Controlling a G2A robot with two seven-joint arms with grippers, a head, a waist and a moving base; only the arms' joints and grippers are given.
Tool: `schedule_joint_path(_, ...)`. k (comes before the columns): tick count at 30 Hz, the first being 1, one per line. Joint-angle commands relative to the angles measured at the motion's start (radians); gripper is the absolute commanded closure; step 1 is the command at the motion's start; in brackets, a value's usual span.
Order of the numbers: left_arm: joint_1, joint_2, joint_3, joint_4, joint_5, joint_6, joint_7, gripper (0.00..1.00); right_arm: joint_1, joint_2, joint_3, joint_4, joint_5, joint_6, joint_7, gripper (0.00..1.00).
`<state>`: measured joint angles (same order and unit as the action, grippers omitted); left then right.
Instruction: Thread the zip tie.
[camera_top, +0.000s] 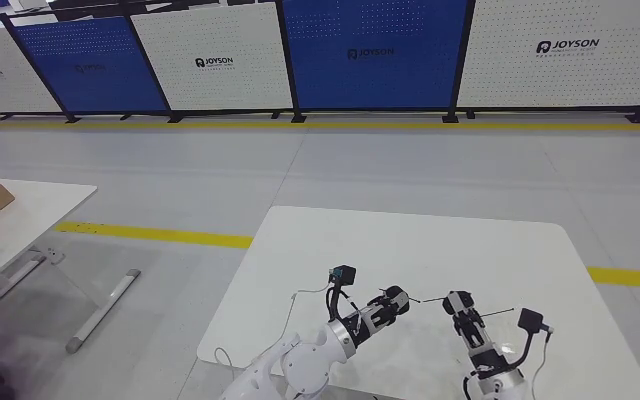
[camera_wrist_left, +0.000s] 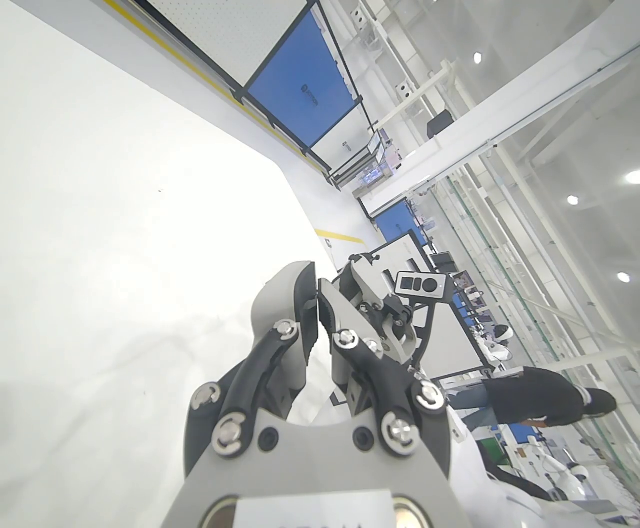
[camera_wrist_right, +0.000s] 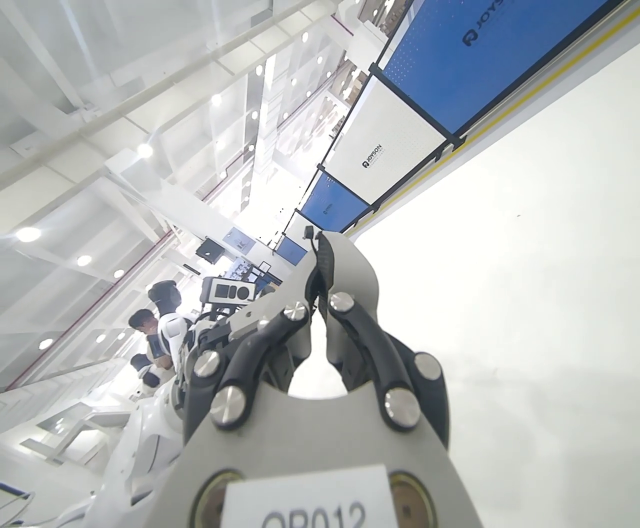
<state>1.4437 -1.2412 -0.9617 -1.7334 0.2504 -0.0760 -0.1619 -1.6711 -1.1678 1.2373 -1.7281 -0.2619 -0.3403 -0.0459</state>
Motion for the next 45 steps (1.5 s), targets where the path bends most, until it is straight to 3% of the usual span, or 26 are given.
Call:
schedule_joint_path(1, 0.000, 0.000, 0.000, 0.000, 0.000, 0.000, 0.000, 1.00, -0.005, 0.001, 0.006, -0.008, -0.002, 0.000, 0.007, 1.00)
schedule_joint_path(45, 0.000, 0.000, 0.000, 0.000, 0.000, 0.000, 0.000, 1.00, 0.017, -0.028, -0.010, 0.024, -0.057, 0.018, 0.008, 1.00)
